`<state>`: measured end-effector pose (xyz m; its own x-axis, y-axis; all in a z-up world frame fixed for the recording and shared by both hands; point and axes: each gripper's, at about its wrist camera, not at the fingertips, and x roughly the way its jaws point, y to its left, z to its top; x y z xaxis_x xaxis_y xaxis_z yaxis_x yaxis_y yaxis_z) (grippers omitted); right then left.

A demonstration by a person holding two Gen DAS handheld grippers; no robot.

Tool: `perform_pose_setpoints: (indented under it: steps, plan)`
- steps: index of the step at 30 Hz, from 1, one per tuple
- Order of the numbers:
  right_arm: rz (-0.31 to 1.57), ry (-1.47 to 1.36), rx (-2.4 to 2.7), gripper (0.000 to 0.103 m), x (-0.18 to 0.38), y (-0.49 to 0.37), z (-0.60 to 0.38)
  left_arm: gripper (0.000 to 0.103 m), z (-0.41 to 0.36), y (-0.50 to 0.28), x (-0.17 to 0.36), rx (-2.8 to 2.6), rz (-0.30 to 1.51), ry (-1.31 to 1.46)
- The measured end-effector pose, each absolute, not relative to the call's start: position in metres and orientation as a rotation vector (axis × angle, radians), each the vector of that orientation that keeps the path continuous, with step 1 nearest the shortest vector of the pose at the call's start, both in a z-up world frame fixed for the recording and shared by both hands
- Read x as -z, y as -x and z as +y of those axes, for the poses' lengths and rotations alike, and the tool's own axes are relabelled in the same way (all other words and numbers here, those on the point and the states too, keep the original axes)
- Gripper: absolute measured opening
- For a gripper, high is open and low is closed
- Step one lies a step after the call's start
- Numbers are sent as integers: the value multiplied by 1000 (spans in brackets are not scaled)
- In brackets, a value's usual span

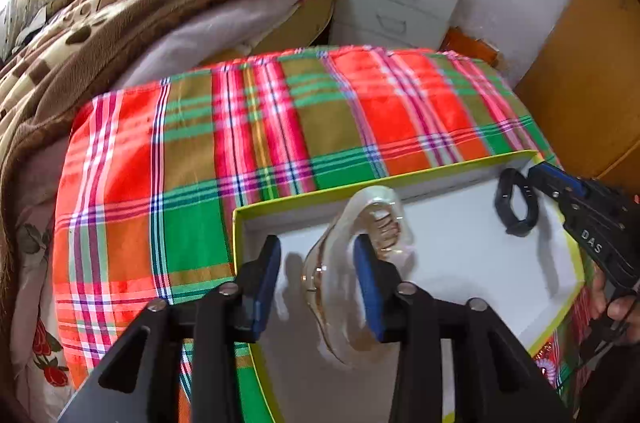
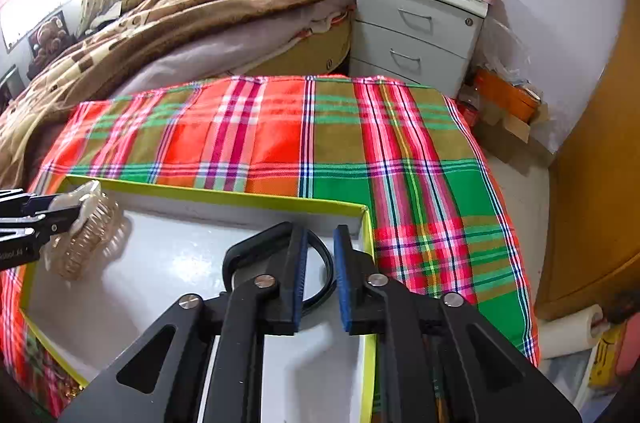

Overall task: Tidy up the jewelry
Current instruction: 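Open the left tool to drop the clip while the right tool releases the band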

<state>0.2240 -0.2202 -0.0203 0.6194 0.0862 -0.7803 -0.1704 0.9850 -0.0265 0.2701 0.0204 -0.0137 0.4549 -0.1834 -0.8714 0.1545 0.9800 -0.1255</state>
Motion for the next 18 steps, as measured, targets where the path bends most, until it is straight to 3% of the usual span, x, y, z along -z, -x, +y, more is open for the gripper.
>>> perform_pose_setpoints:
  steps: [13, 18]
  plan:
    - [827, 45, -154, 16, -3, -197, -229, 44, 34, -241, -12, 208, 1021, 78]
    - [777, 3, -179, 35, -17, -170, -234, 44, 44, -214, -24, 212, 981, 104]
